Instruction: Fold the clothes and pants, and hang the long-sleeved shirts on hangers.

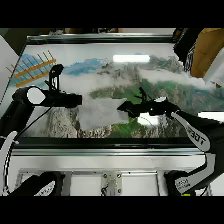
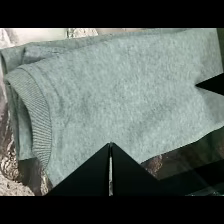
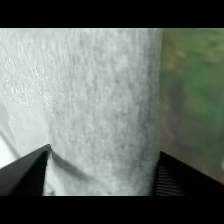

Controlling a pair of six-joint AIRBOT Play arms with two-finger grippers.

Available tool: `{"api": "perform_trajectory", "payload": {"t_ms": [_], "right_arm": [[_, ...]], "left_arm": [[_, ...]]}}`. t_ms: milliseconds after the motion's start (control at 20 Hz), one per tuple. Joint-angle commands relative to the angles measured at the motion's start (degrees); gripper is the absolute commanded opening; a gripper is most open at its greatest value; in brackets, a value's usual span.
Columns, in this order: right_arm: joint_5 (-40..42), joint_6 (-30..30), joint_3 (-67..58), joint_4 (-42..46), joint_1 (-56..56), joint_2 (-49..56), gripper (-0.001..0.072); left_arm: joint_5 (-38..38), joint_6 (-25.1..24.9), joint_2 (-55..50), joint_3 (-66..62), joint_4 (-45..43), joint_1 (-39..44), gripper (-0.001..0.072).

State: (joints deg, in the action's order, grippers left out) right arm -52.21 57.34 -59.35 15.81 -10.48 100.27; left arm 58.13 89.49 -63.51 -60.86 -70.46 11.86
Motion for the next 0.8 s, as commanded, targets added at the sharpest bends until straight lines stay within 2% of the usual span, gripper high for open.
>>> {"api": "perform_trajectory", "payload": {"t_ms": [0,50,100,200,300,400,750], "right_arm": [[-0.3,-4.2,-3.5,-3.3,-2.8,1.6,0.0216],[-0.4,-5.3,-4.1,-3.3,-2.8,1.6,0.0056],[-0.3,-5.6,-4.6,-3.2,-2.8,1.4,0.0024],[-0.3,-5.7,-5.7,-1.9,-1.0,-0.2,0.0023],[-0.3,-4.2,-7.1,2.8,4.3,-3.8,0.0023],[0.2,0.4,-8.0,10.3,12.5,-8.9,0.0023],[1.1,22.1,-7.6,37.4,44.9,-23.6,0.0023]], "left_arm": [[1.4,0.1,0.0,0.0,0.0,0.2,0.0009],[1.4,0.3,0.1,0.0,0.0,0.2,0.0008],[1.5,0.6,0.1,0.0,0.0,0.2,0.0009],[1.9,0.6,0.1,0.0,0.0,0.2,0.0008],[2.5,1.0,0.1,0.0,0.0,0.2,0.0008],[3.2,1.0,0.0,0.0,0.0,0.2,0.0009],[3.3,1.4,0.0,0.0,0.0,0.2,0.0008]]}}
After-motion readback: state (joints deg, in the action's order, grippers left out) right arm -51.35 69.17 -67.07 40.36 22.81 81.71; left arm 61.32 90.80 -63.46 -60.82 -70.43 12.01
